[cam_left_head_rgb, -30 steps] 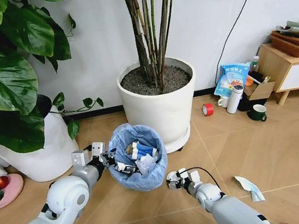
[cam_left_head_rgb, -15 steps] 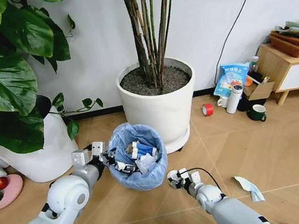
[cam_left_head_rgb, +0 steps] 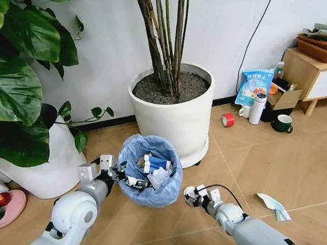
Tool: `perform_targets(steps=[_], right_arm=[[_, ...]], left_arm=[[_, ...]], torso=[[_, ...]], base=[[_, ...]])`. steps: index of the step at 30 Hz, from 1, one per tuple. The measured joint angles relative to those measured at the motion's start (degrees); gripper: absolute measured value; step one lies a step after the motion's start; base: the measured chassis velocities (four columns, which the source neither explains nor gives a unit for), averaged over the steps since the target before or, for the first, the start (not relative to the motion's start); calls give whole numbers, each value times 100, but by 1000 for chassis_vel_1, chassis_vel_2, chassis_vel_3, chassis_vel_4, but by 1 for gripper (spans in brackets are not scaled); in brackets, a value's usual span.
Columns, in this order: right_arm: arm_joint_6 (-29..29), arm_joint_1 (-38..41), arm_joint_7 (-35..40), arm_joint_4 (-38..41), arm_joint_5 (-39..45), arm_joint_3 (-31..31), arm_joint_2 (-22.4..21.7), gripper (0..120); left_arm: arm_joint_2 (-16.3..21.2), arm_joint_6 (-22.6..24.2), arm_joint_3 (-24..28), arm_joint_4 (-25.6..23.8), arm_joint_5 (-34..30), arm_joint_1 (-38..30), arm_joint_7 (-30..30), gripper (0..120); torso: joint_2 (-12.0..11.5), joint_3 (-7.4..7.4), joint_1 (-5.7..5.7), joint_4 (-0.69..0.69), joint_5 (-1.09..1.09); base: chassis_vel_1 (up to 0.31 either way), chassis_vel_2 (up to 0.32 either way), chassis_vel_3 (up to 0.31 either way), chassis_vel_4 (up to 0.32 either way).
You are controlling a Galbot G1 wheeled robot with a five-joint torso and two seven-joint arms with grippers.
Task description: Pick up the trash bin and place the garbage on the floor into it.
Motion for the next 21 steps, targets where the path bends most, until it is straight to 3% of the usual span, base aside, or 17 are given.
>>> perform_targets(steps=[14,21], right_arm=[[-28,-212,261,822,40,269,-244,53],[-29,-543,378,1808,0,707,-566,53]], left_arm=[[-15,-2,-9,-27,13,24,9,0],[-25,-2,-10,-54,34,63,9,0]], torso=[[-2,1,1,-3,-2],[-1,-2,0,-2,-2]], base=[[0,0,0,0],[0,0,0,0]])
